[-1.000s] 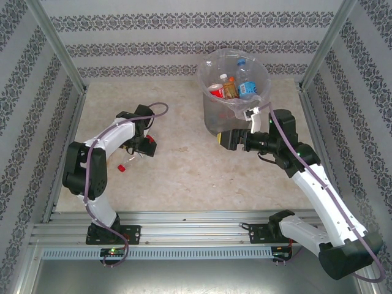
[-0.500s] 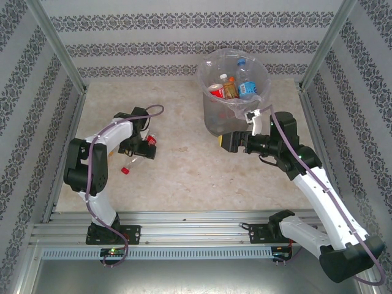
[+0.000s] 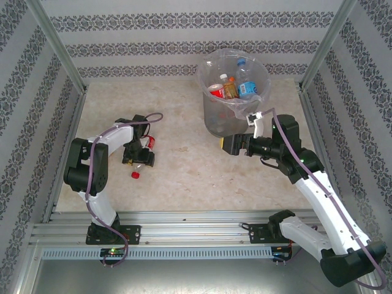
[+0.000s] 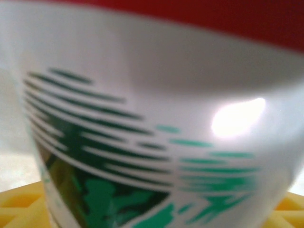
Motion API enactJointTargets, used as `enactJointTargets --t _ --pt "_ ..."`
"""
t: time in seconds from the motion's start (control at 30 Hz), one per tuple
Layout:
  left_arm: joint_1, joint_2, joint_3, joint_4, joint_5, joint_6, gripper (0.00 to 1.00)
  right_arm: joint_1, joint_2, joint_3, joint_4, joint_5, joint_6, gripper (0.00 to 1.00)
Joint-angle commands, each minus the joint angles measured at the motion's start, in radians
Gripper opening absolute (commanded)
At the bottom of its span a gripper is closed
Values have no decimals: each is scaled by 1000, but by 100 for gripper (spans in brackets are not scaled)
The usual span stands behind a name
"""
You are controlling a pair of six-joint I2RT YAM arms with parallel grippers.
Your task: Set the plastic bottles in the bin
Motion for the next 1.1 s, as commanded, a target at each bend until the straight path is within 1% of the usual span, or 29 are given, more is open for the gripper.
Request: enactJointTargets --t 0.0,0.13,0.17,0.23,0.37,0.43,0.63,0.8,0.9,1.07 --pt "-6 -45 -12 2 50 -15 66 8 -20 -24 6 6 24 98" --pt "-23 -89 -15 30 81 -22 55 9 -30 -48 36 6 59 98" --pt "-30 -109 -22 44 89 -25 54 10 -33 -58 48 9 78 98" --pt "-45 -153 -33 76 145 -33 54 10 -35 -77 77 19 115 98" --pt "-73 -275 -88 216 353 -94 55 12 -26 -117 187 4 218 98" --pt "-94 -330 -116 284 437 -132 55 16 -14 -131 251 -16 265 98" --pt "-187 -433 -167 501 690 -231 57 57 55 -134 413 -81 358 98" --pt "-263 -460 -193 696 840 -345 57 112 111 -109 490 -82 388 98" --pt "-300 -464 -201 793 906 -409 56 135 140 -90 505 -75 388 98" --pt "-364 -467 -213 913 953 -485 56 153 171 -80 537 -72 399 98"
